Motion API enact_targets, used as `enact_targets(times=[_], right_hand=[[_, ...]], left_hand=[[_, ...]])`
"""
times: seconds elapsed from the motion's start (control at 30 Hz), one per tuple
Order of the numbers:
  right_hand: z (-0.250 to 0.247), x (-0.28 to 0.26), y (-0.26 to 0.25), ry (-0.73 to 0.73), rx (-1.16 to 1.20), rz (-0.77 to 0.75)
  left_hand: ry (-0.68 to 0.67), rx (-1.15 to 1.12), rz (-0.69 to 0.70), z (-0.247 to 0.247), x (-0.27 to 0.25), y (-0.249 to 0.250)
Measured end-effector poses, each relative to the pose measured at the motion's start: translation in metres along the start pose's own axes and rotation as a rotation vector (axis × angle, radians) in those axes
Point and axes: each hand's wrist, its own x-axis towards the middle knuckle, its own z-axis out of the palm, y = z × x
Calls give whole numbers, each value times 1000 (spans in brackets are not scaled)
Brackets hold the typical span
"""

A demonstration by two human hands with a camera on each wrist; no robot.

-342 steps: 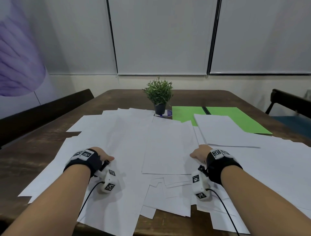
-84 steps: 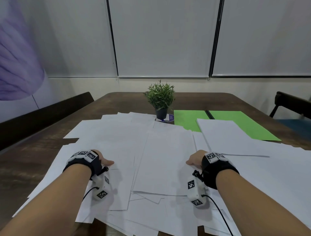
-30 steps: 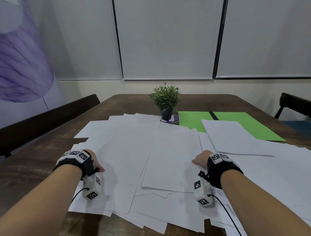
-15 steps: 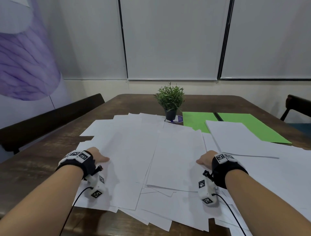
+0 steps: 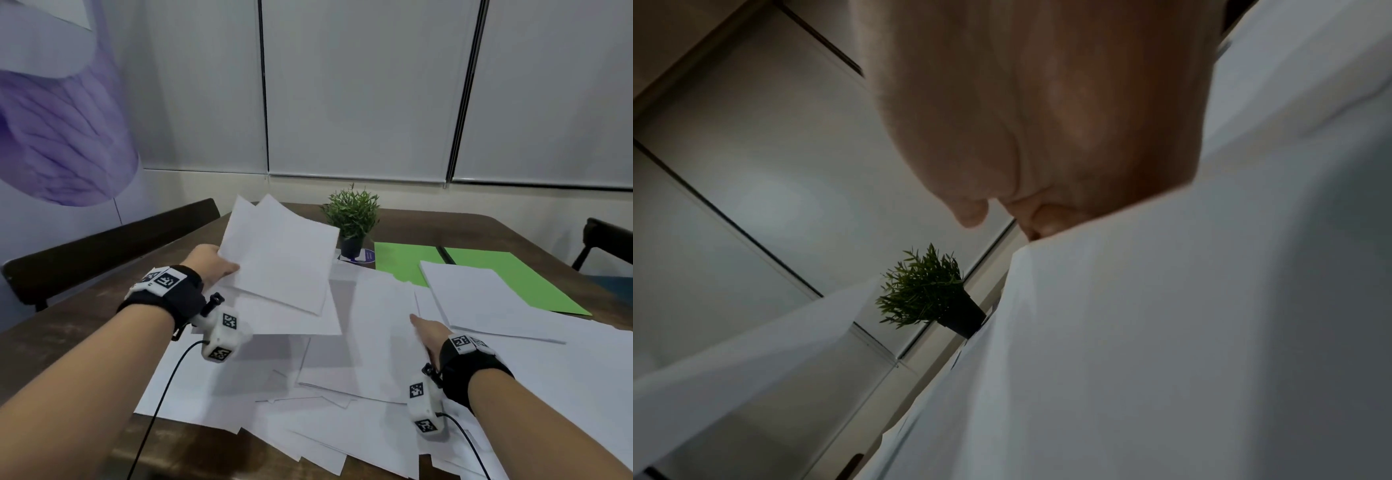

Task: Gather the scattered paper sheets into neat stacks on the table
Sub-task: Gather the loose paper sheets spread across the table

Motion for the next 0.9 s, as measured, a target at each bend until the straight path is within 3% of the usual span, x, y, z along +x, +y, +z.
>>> enact_targets(times=[0.13, 0.33, 0.4, 0.5, 0.7, 0.9], right_hand=[[4, 60, 29, 14, 266, -16], [4, 19, 22, -115, 407, 60], [2, 3, 13, -130, 338, 45], [-4, -35, -3, -102, 83, -13], [-3, -24, 0, -124, -26, -66], [-3, 2, 10, -171, -25, -190]], left_hand=[[-105, -49, -76, 47, 7, -4], [-269, 28, -213, 135, -28, -3], [-367, 199, -238, 154, -36, 1], [-453, 403, -151, 165, -44, 7], [-492, 346, -130, 173, -32, -2], [-492, 211, -240, 165, -31, -7]])
